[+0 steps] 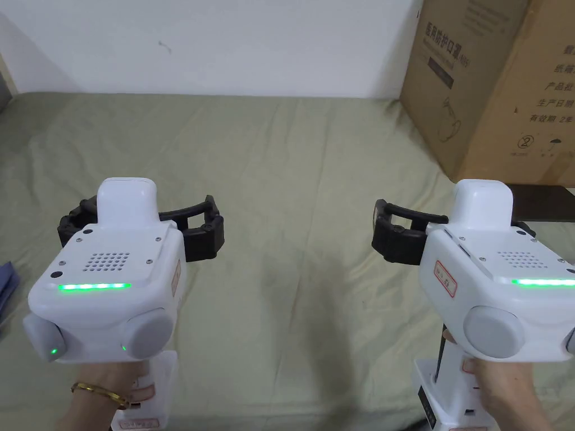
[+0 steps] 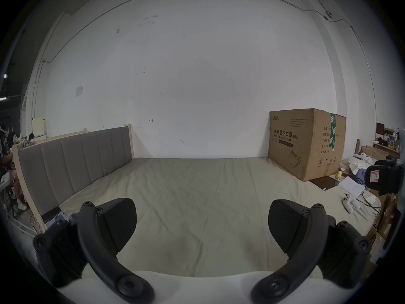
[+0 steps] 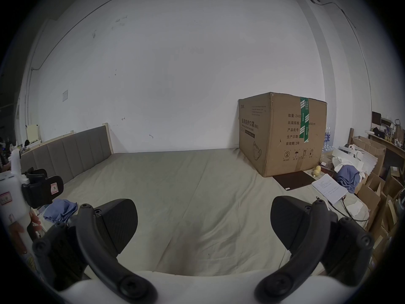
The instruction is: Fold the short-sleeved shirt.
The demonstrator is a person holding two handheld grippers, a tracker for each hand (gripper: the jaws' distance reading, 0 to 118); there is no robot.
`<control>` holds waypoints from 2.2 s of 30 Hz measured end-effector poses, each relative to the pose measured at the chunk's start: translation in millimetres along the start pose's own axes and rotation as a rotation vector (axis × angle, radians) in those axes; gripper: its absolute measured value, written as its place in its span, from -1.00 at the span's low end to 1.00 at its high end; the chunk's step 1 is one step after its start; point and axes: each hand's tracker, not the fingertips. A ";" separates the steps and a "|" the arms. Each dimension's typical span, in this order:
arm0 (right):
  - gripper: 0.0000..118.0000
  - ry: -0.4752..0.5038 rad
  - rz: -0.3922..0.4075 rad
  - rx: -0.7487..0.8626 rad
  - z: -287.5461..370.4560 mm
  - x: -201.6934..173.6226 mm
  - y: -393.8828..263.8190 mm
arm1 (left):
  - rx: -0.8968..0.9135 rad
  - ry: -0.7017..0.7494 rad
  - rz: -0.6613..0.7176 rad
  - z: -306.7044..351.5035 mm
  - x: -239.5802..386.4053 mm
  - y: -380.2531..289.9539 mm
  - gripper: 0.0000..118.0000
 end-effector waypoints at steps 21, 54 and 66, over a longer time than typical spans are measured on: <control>1.00 0.006 0.007 -0.005 -1.7 -2.1 -0.1 | 0.006 0.003 -0.008 -2.4 1.3 1.0 0.99; 1.00 0.010 0.019 -0.010 -1.6 -6.0 -0.8 | 0.004 -0.009 -0.020 -1.9 3.9 0.0 0.99; 1.00 0.045 -0.013 -0.121 -5.6 -7.5 7.8 | -0.016 -0.025 -0.007 -4.1 8.3 -1.8 0.99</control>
